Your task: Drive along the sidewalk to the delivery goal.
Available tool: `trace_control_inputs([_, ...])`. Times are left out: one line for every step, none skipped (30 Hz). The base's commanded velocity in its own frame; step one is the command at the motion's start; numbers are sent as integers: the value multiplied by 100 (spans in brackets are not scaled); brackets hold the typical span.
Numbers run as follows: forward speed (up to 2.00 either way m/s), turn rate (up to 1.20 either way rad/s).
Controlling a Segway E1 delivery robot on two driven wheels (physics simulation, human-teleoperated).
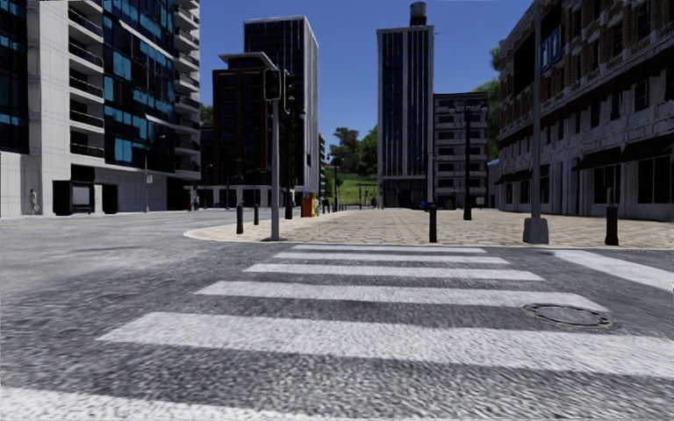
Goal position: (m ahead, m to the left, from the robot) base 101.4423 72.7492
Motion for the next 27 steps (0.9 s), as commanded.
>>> trace_control_inputs([165,-19])
trace_control_inputs([165,-19])
trace_control_inputs([165,-19])
trace_control_inputs([165,-19])
trace_control_inputs([165,-19])
trace_control_inputs([165,-19])
trace_control_inputs([165,-19])
trace_control_inputs([165,-19])
trace_control_inputs([165,-19])
trace_control_inputs([165,-19])
trace_control_inputs([165,-19])
trace_control_inputs([165,-19])
trace_control_inputs([165,-19])
trace_control_inputs([165,-19])
trace_control_inputs([166,-19])
trace_control_inputs([170,-19])
trace_control_inputs([200,-19])
trace_control_inputs([200,-19])
trace_control_inputs([200,-19])
trace_control_inputs([200,-19])
trace_control_inputs([200,-19])
trace_control_inputs([200,-18])
trace_control_inputs([200,-17])
trace_control_inputs([200,-17])
trace_control_inputs([200,-16])
trace_control_inputs([200,-14])
trace_control_inputs([200,-12])
